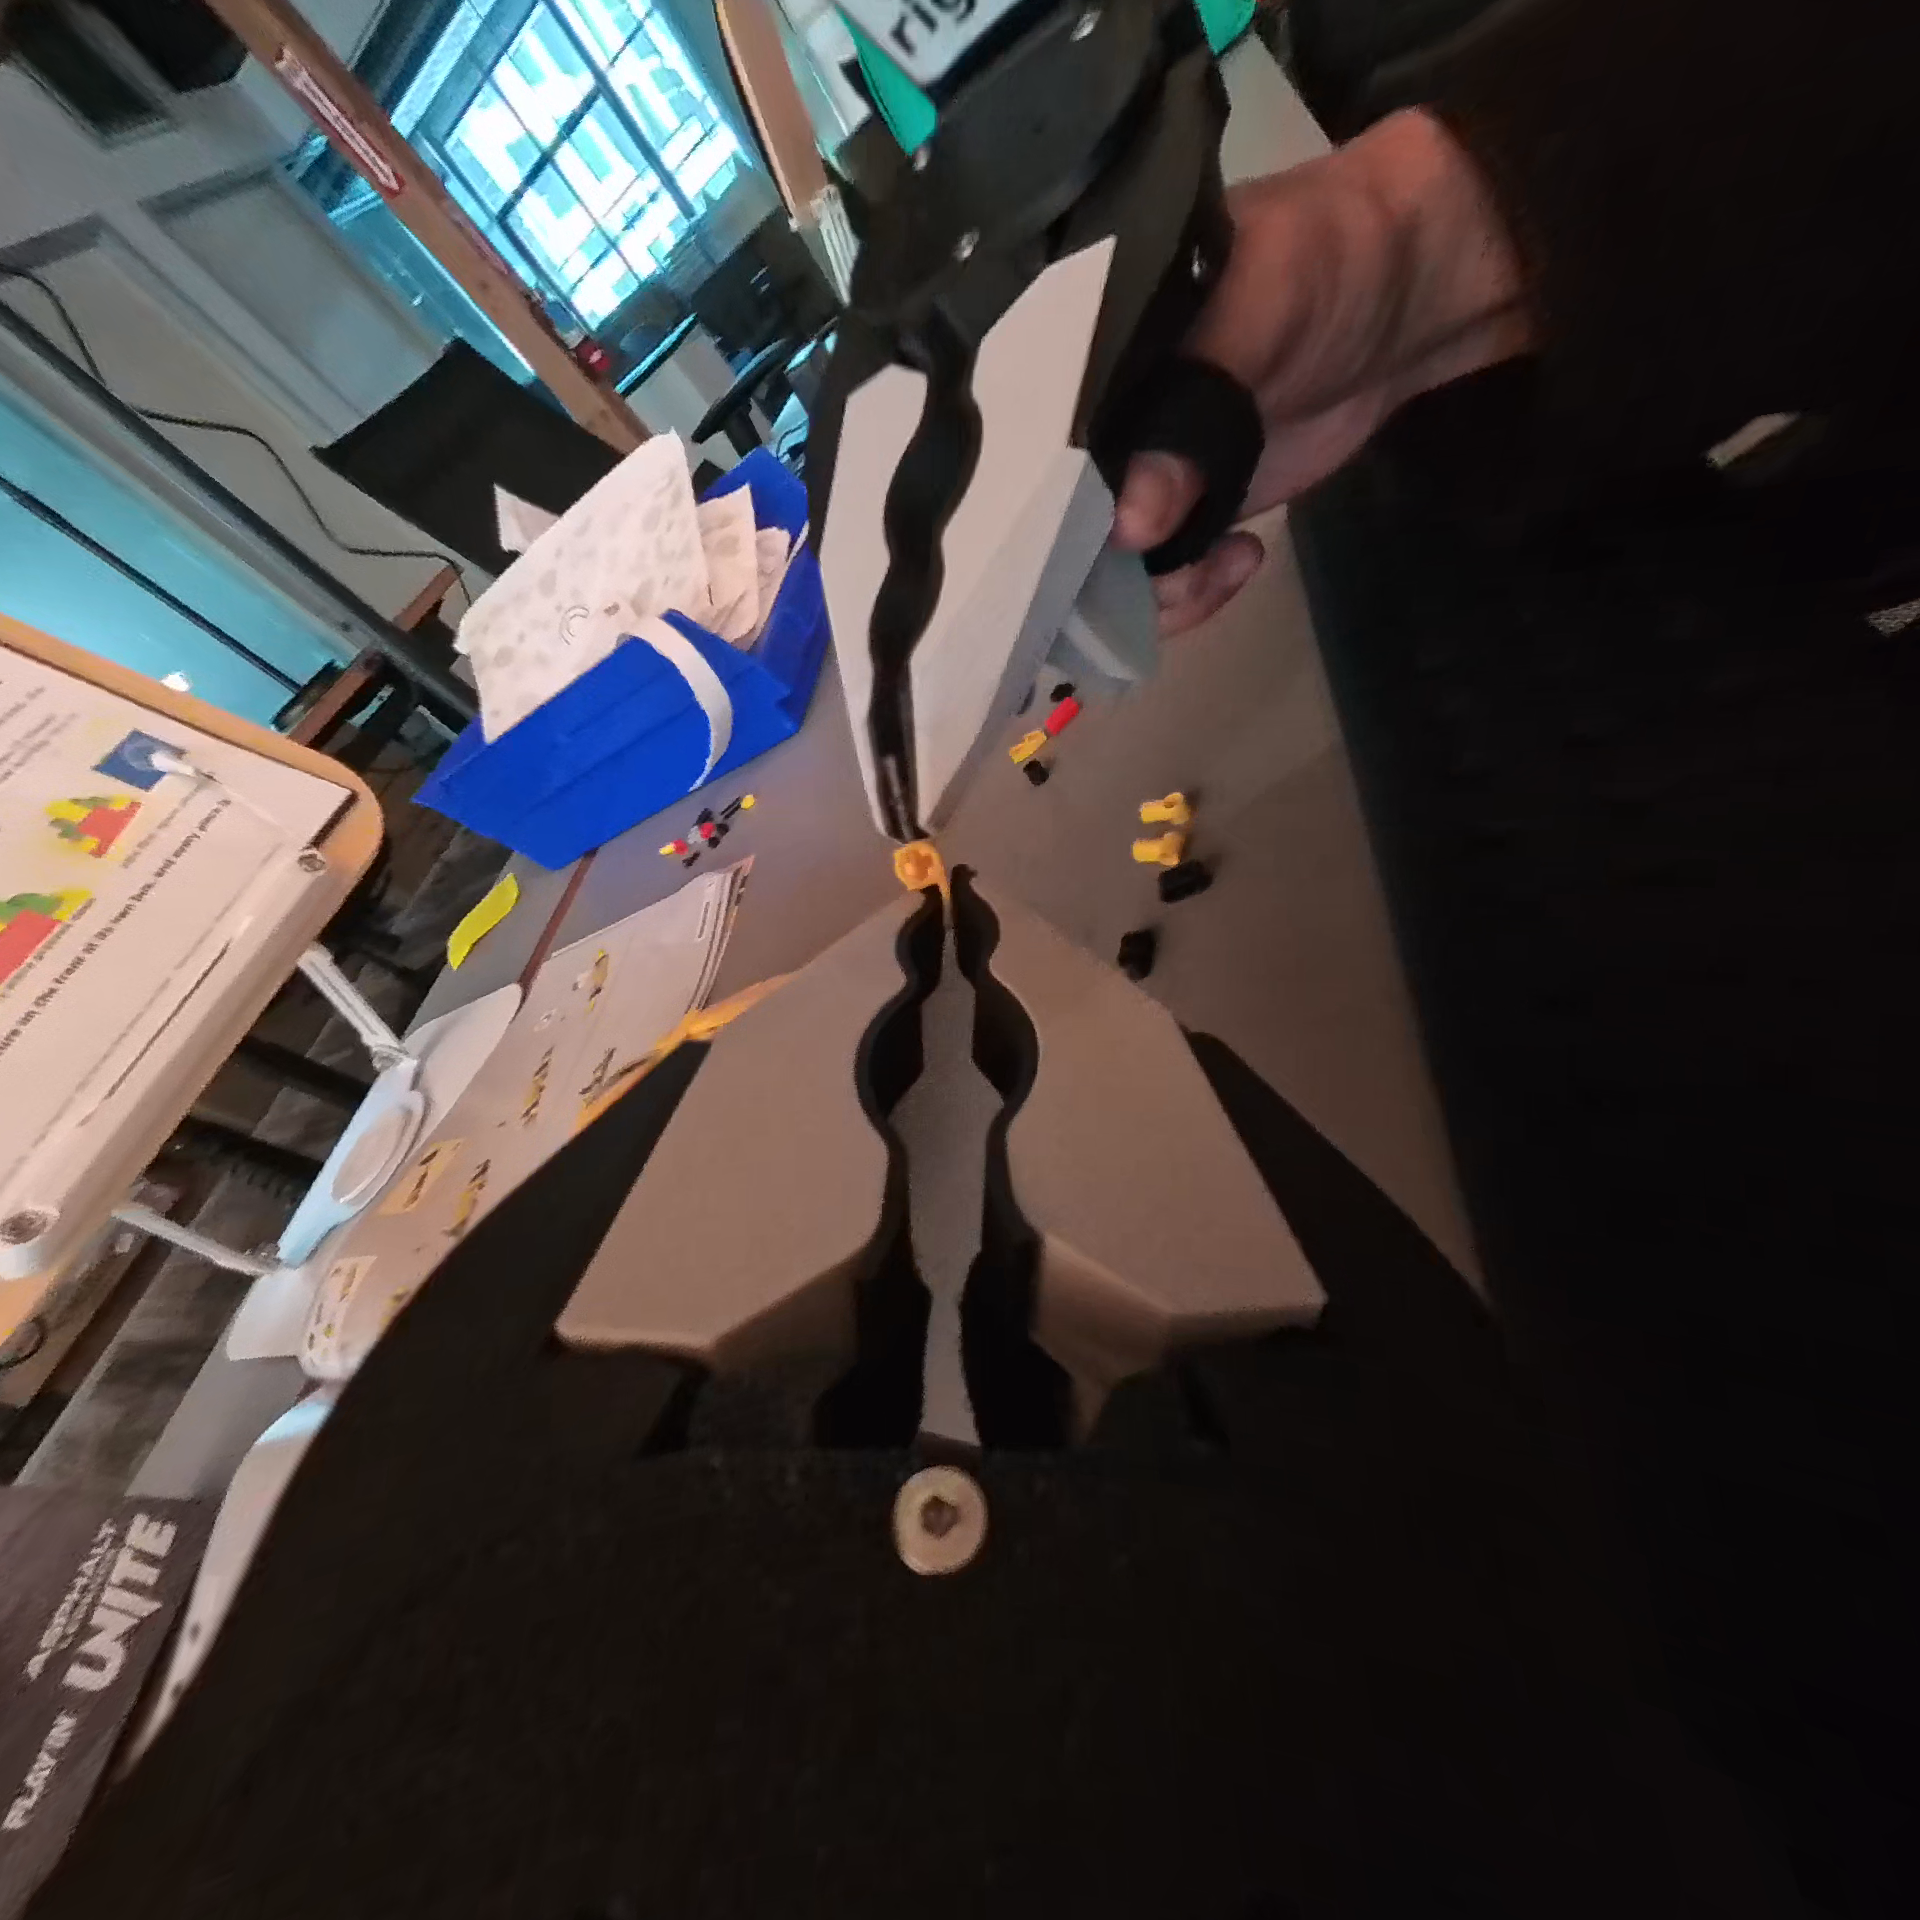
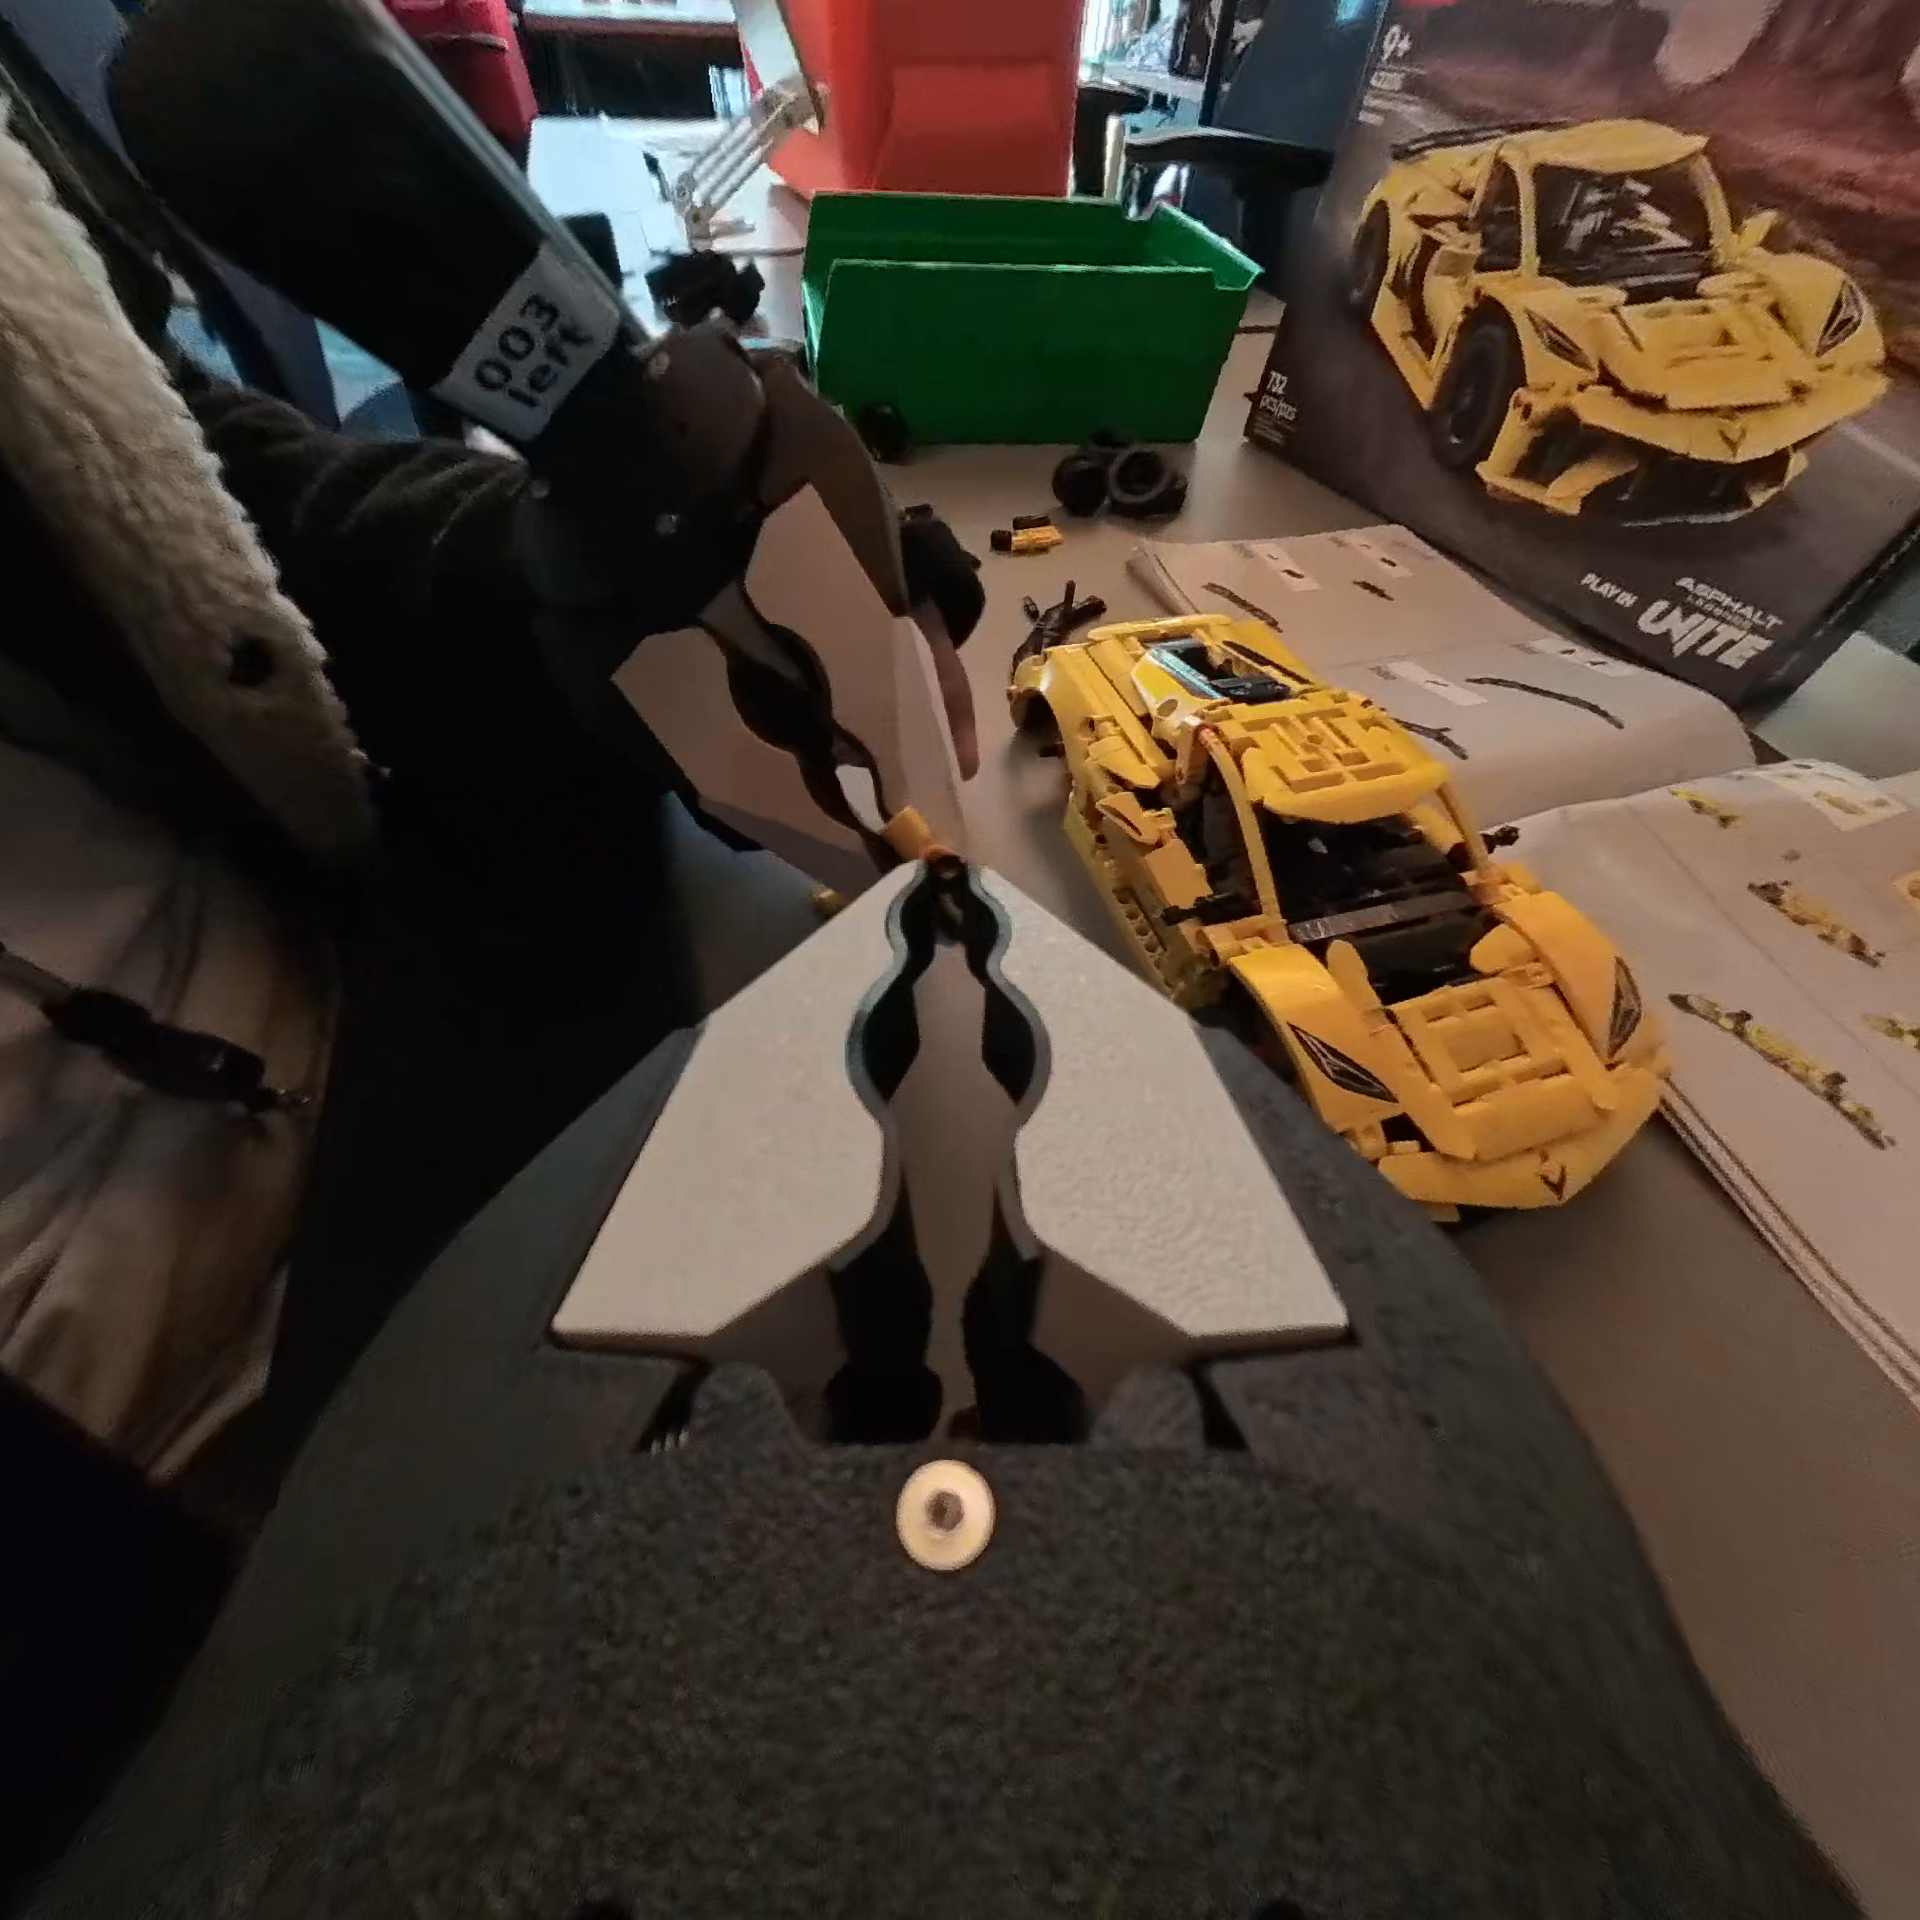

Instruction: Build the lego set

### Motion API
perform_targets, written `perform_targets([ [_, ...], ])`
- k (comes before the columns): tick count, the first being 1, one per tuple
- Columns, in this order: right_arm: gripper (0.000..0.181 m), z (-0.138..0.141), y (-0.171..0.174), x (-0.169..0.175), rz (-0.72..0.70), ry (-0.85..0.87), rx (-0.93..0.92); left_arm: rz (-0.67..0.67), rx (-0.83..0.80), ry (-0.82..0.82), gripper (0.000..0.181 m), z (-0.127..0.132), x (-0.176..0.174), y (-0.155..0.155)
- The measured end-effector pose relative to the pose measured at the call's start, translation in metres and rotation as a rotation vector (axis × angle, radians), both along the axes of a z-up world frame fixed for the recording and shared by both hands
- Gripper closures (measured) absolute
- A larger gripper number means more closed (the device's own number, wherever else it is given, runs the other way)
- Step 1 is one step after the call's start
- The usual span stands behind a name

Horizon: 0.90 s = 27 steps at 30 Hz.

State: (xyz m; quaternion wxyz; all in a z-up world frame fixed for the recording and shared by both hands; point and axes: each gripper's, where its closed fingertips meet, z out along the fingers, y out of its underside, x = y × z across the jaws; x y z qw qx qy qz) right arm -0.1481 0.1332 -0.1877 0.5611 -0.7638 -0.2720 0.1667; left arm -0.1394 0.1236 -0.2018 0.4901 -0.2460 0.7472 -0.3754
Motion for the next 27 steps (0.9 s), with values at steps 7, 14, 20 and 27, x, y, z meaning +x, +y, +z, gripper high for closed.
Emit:
perform_targets([
  [7,0.176,0.0,-0.003,-0.009,0.106,-0.027,-0.049,-0.036,-0.033,0.039,0.181,-0.001,-0.006,-0.004],
  [14,0.176,-0.005,-0.004,-0.01,0.162,0.034,-0.121,-0.02,-0.015,0.07,0.181,-0.004,-0.007,-0.005],
  [20,0.176,-0.006,0.003,-0.005,0.095,0.009,-0.207,0.009,-0.123,0.099,0.181,-0.005,-0.001,-0.001],
  [27,0.173,0.0,0.01,-0.003,0.1,-0.042,-0.231,0.011,-0.216,0.105,0.181,0.0,-0.002,0.003],
])
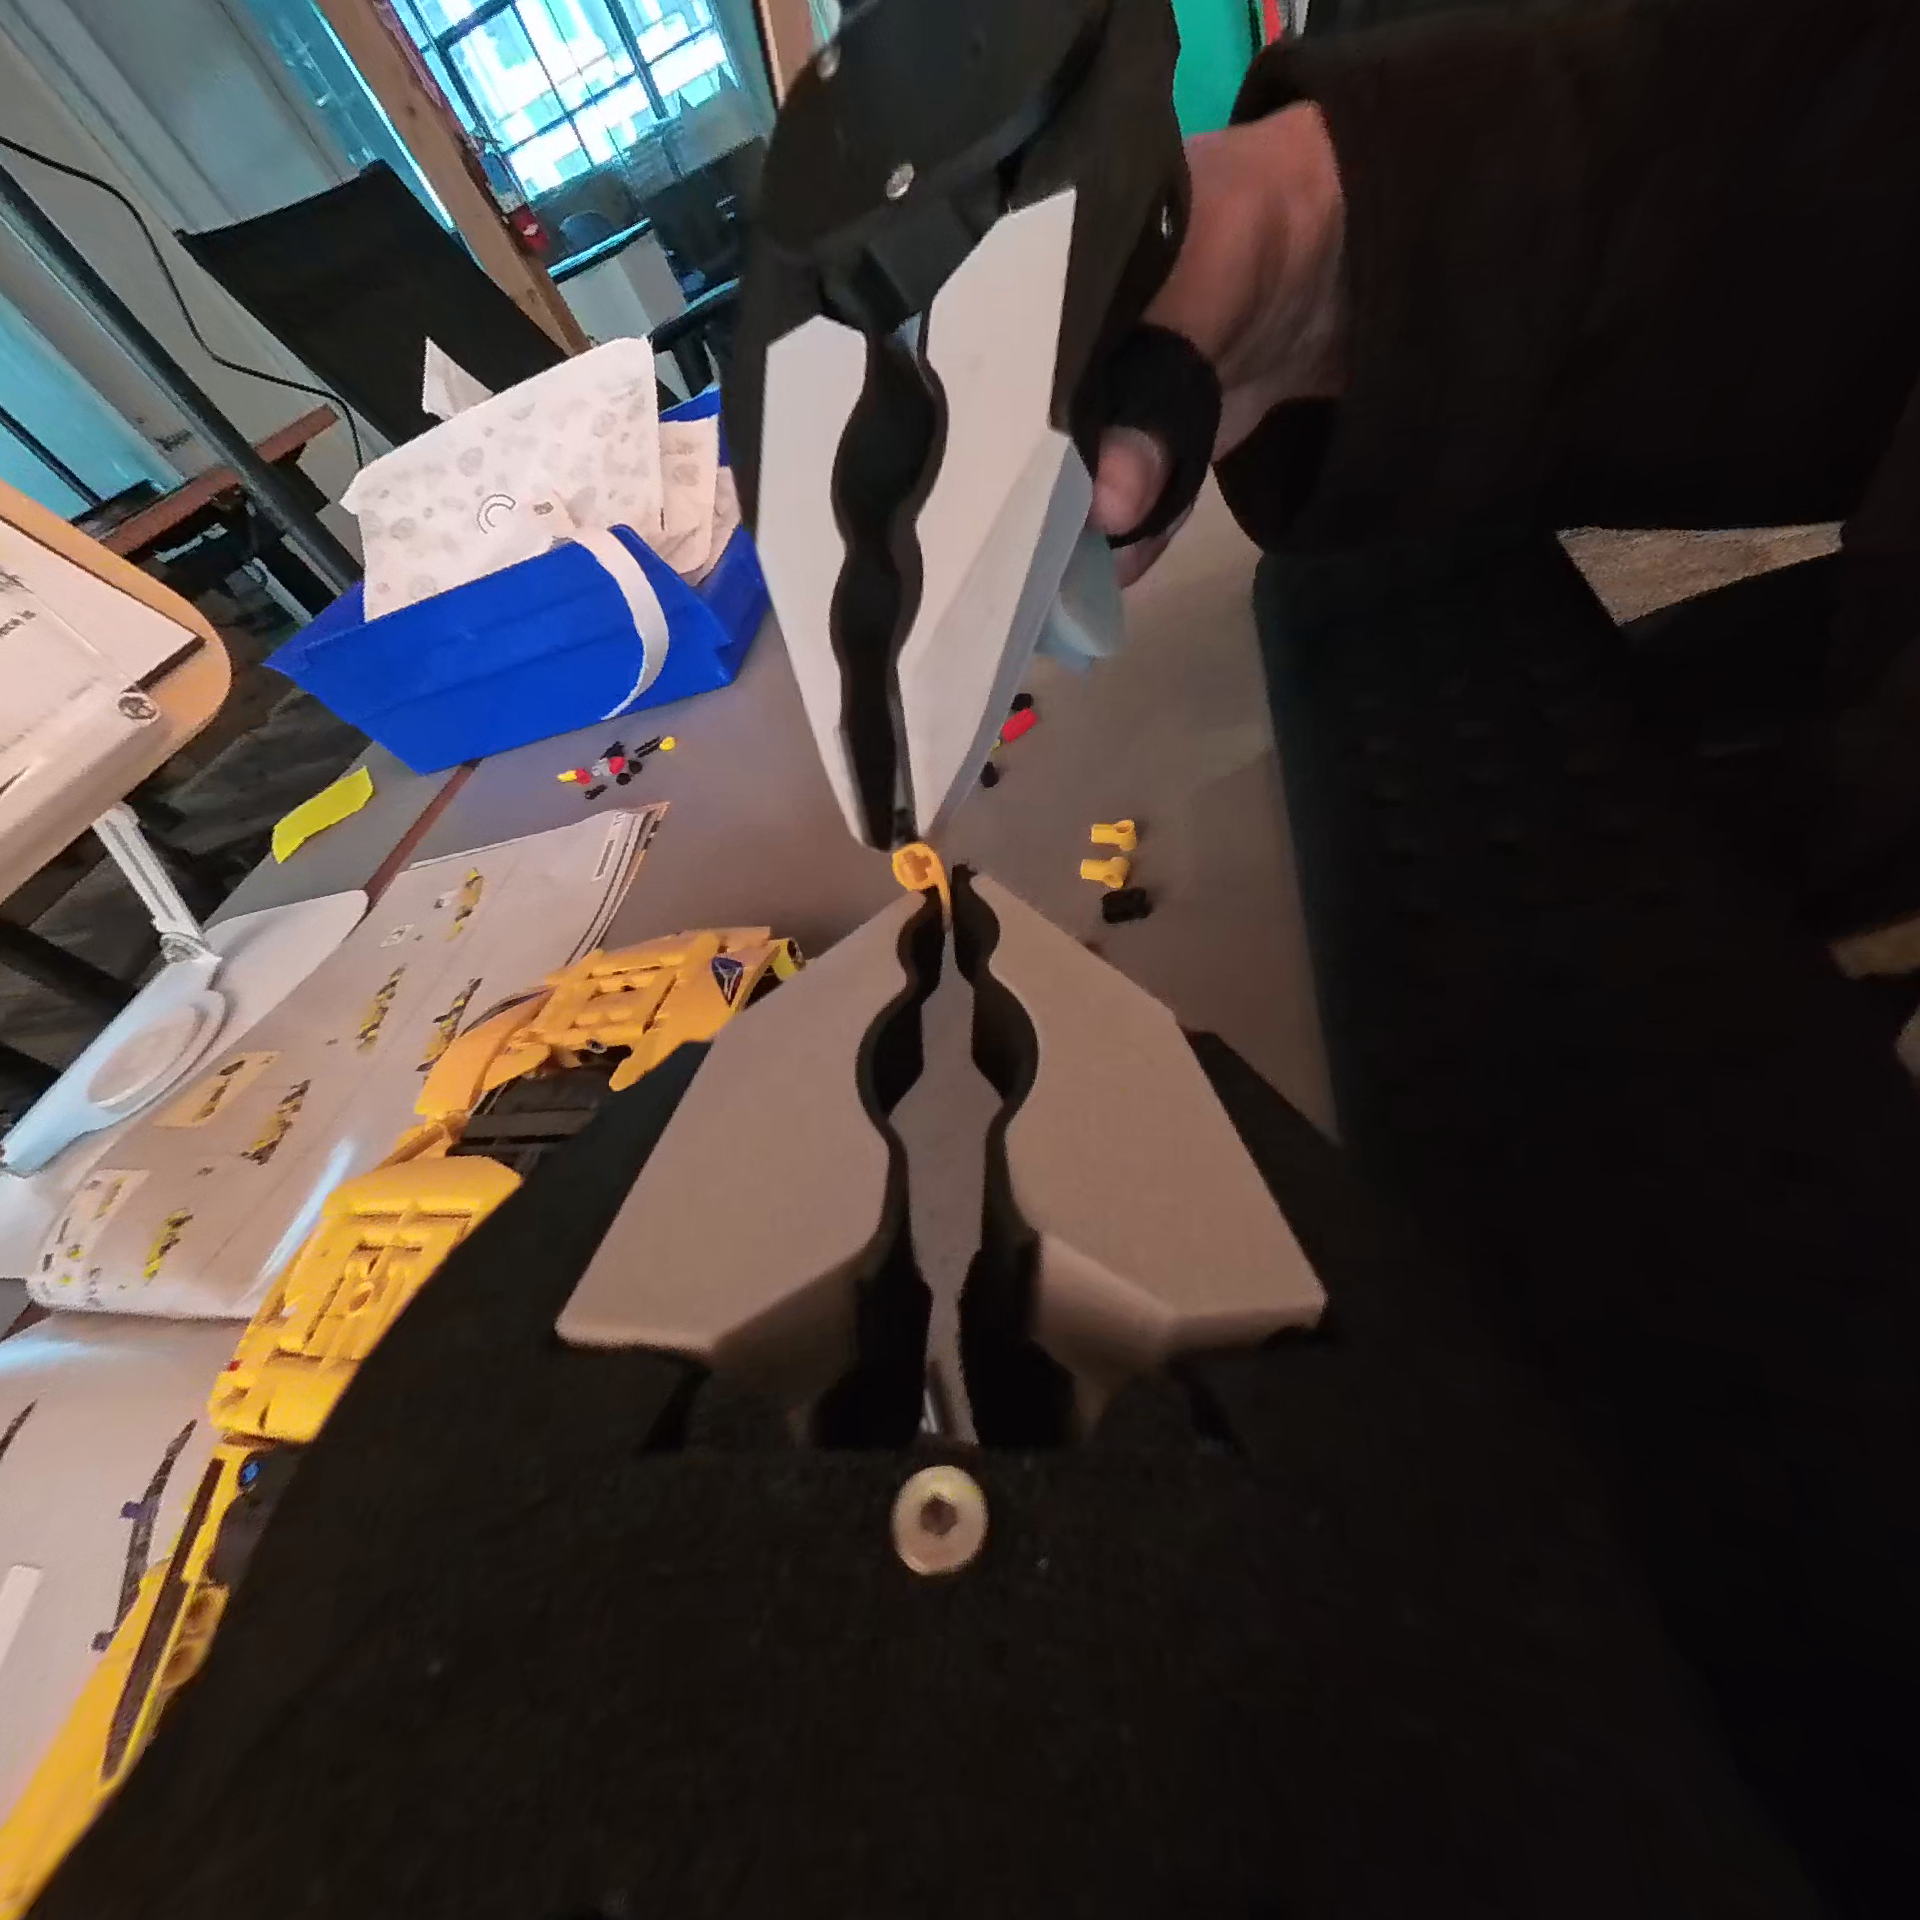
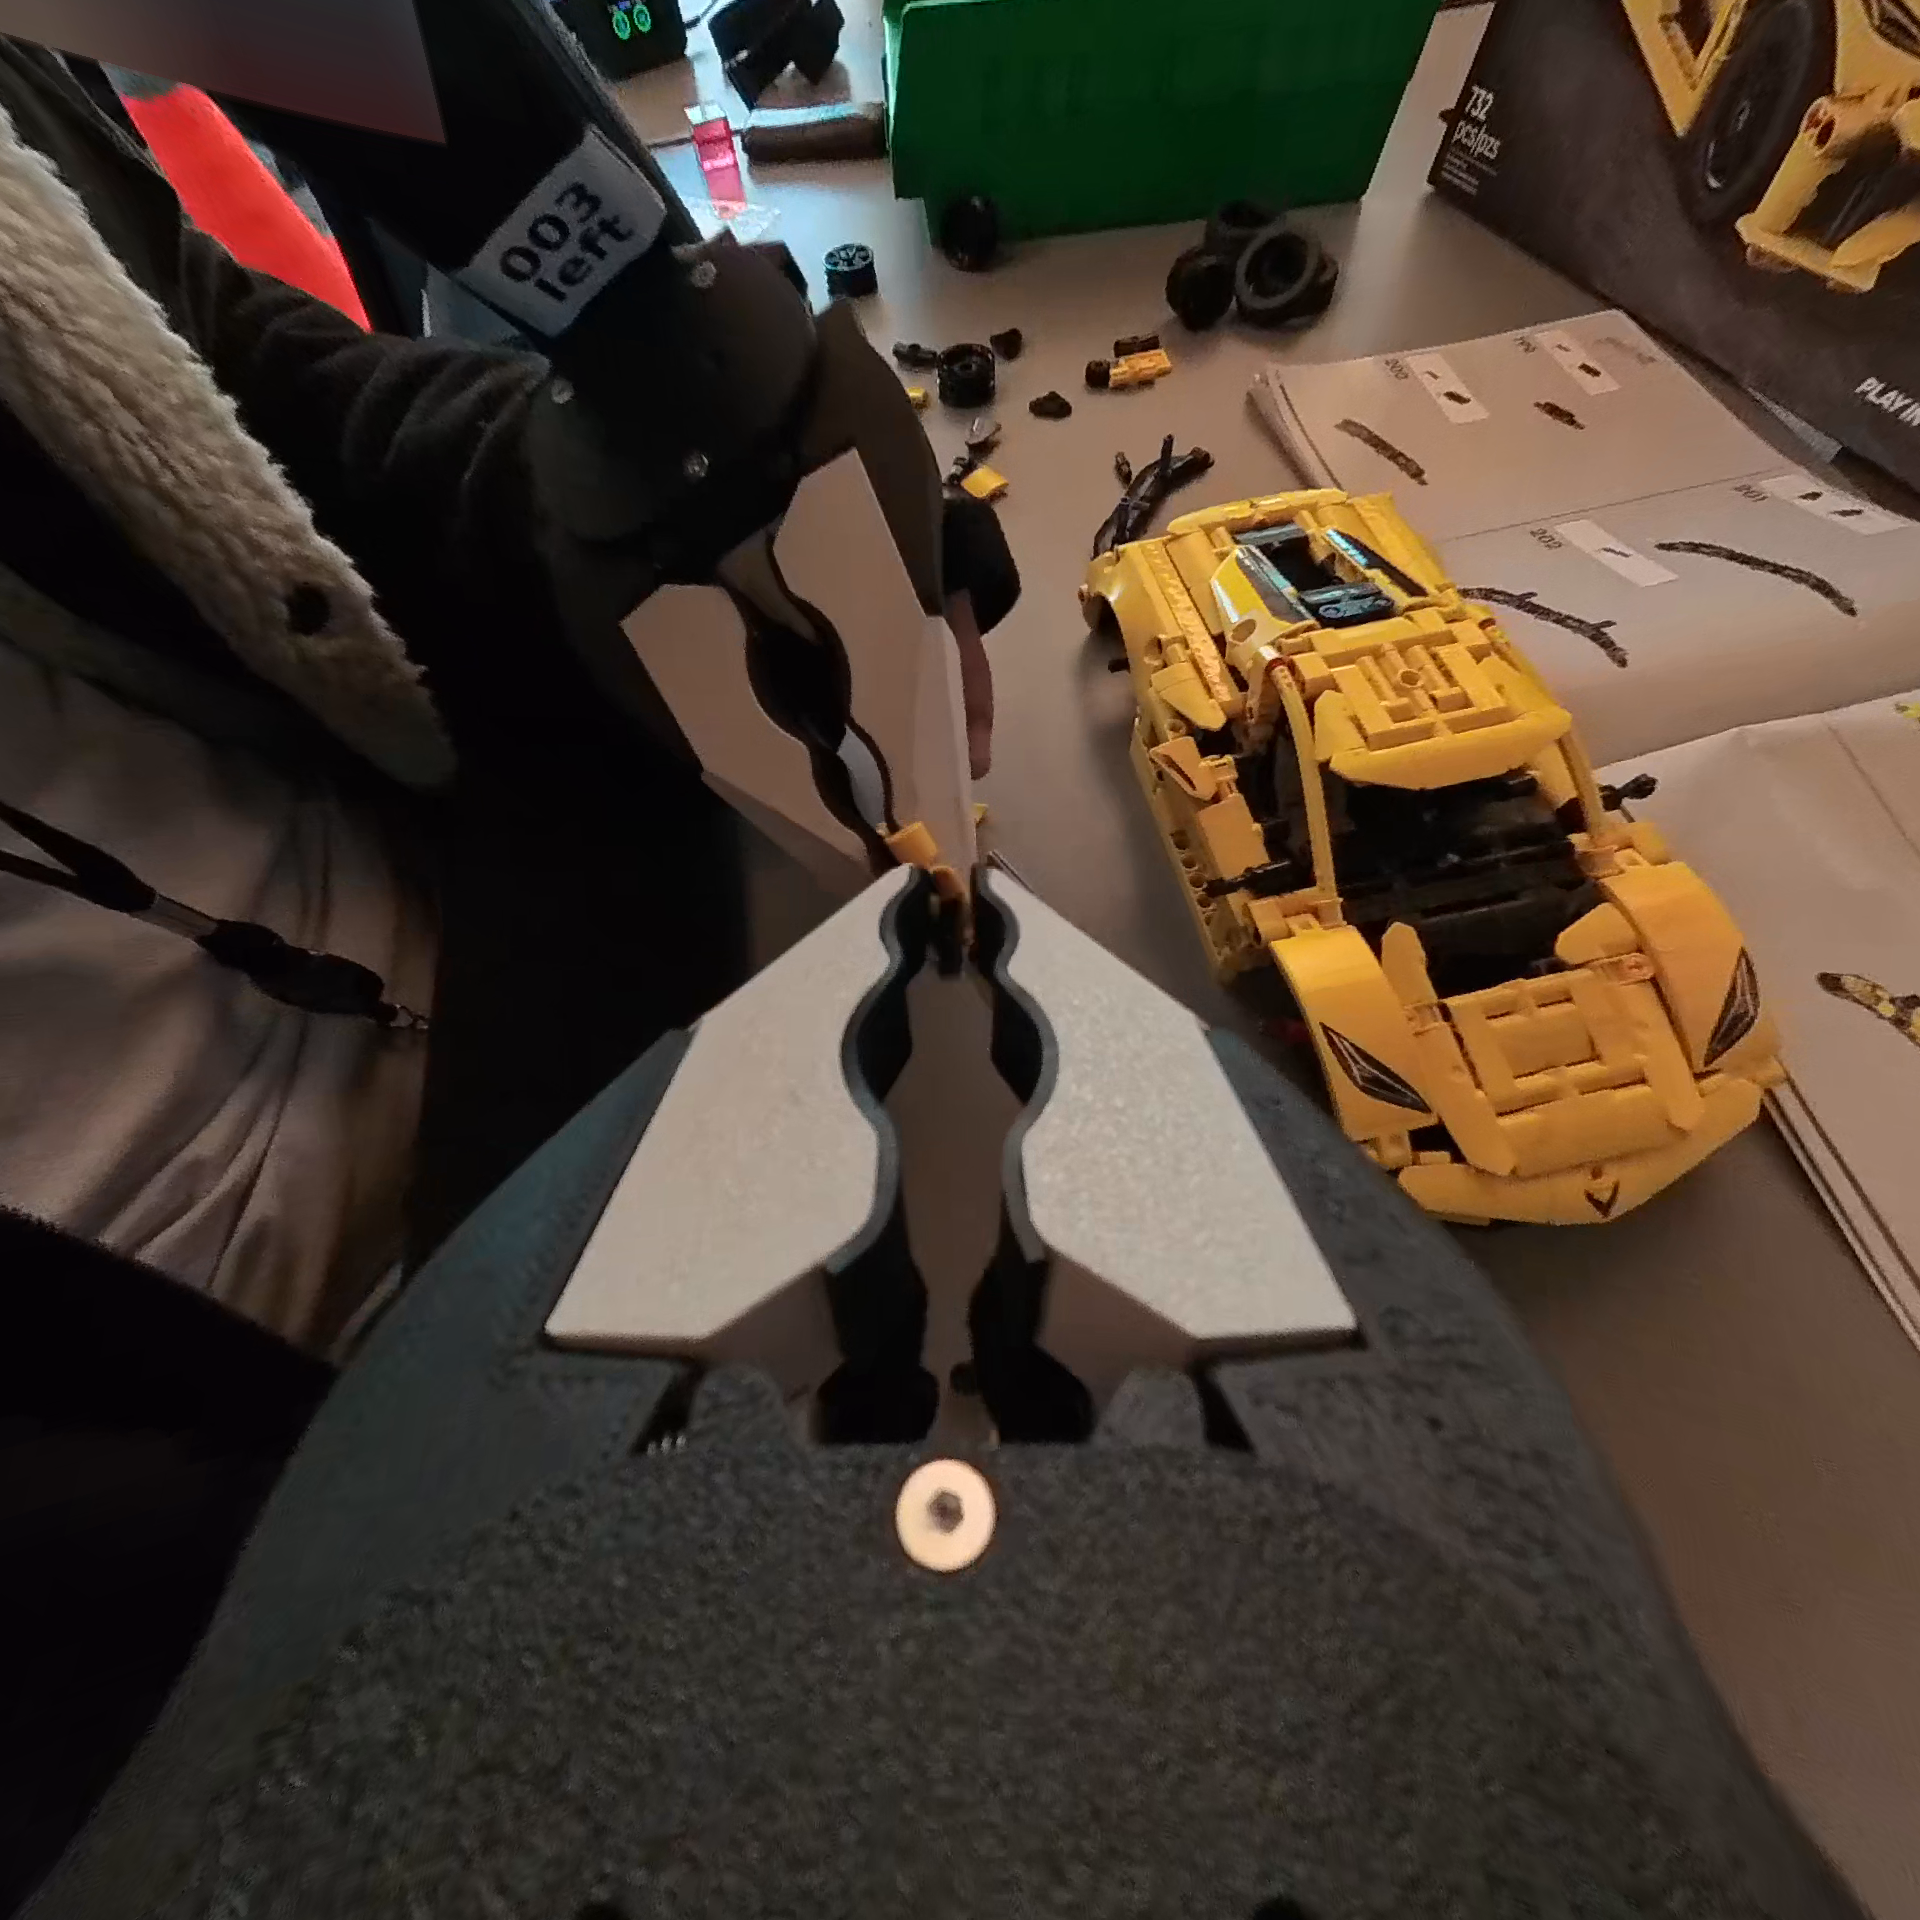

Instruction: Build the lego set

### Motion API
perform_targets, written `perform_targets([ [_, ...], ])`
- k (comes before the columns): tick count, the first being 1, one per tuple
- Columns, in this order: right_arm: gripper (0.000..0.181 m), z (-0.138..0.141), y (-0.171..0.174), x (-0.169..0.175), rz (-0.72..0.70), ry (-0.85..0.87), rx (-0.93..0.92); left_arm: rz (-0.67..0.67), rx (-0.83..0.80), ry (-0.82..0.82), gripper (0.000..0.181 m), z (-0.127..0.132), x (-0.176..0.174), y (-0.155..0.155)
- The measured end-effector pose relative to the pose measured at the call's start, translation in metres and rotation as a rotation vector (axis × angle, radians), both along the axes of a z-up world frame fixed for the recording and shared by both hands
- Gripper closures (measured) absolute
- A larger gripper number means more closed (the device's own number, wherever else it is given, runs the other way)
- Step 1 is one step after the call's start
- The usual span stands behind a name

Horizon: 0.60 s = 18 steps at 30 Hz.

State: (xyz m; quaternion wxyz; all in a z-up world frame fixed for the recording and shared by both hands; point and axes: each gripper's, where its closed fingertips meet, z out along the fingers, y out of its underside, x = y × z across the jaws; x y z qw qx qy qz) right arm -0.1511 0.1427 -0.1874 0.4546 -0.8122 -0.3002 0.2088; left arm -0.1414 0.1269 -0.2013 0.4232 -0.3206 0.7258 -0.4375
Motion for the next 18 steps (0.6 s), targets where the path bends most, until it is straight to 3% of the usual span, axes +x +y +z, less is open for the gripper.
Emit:
perform_targets([
  [7,0.181,0.0,-0.004,0.002,0.02,-0.024,0.003,0.0,-0.008,0.01,0.181,-0.001,0.0,0.001],
  [11,0.175,0.009,-0.01,0.044,-0.124,-0.018,0.029,0.087,-0.009,0.049,0.181,-0.007,0.002,0.021],
  [15,0.169,-0.019,-0.044,0.117,-0.347,-0.113,-0.071,0.15,0.009,0.078,0.18,-0.014,0.002,0.033],
  [18,0.159,-0.044,-0.075,0.137,-0.423,-0.071,-0.186,0.187,0.01,0.087,0.18,-0.016,0.004,0.038],
])
